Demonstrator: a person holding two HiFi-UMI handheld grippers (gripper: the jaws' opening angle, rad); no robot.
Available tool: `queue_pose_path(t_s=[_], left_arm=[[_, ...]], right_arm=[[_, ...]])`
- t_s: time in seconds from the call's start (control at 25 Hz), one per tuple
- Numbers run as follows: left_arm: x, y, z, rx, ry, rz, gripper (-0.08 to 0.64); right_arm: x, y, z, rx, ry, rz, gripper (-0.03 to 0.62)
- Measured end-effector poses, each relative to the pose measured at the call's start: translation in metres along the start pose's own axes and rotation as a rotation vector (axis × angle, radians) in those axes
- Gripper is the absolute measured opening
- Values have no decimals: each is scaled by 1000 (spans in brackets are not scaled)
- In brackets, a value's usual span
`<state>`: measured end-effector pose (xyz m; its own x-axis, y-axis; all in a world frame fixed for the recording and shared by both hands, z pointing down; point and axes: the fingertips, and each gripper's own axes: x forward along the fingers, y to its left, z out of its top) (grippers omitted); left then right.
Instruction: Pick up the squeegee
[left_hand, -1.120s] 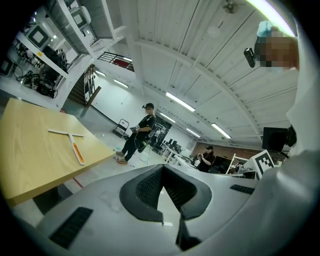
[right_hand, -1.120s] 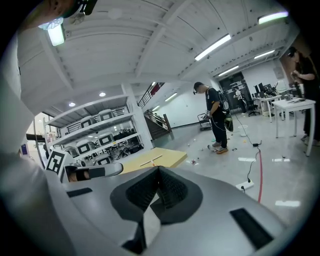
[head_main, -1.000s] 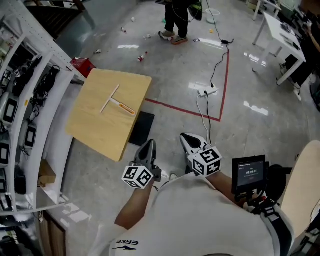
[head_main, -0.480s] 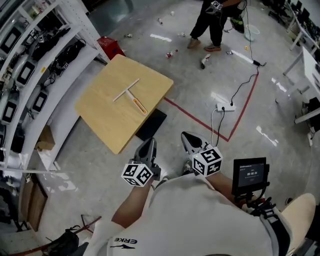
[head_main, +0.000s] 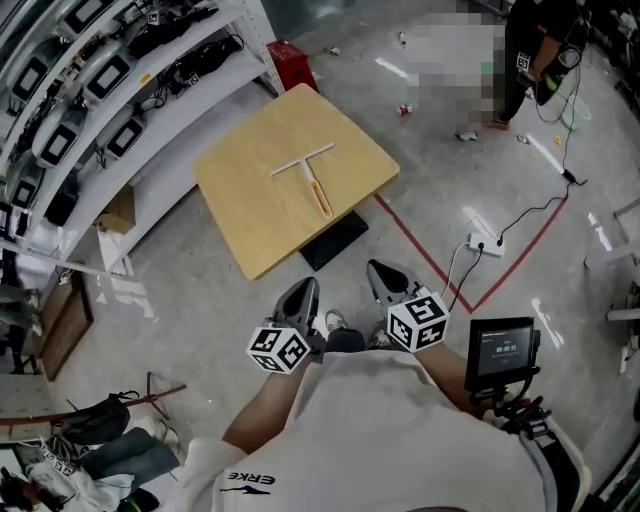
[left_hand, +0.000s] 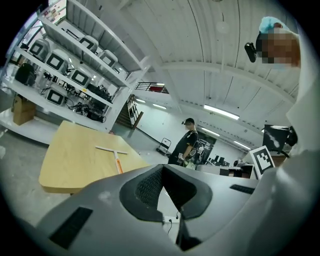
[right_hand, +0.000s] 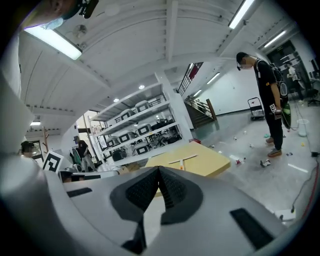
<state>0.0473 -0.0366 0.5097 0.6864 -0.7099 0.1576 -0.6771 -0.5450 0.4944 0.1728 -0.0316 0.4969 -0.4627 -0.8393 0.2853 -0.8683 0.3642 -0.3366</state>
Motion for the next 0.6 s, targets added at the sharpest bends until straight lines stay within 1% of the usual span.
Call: queue_pose_path(t_s=[0.2, 0.36, 0.6], left_arm=[[5, 20, 12, -7, -21, 35, 3], [19, 38, 21, -16, -37, 43, 3], [45, 84, 45, -35, -65, 56, 4]], right_arm=[[28, 7, 3, -7, 21, 39, 5], [52, 1, 6, -22, 41, 40, 5], [110, -5, 26, -62, 56, 43, 5]])
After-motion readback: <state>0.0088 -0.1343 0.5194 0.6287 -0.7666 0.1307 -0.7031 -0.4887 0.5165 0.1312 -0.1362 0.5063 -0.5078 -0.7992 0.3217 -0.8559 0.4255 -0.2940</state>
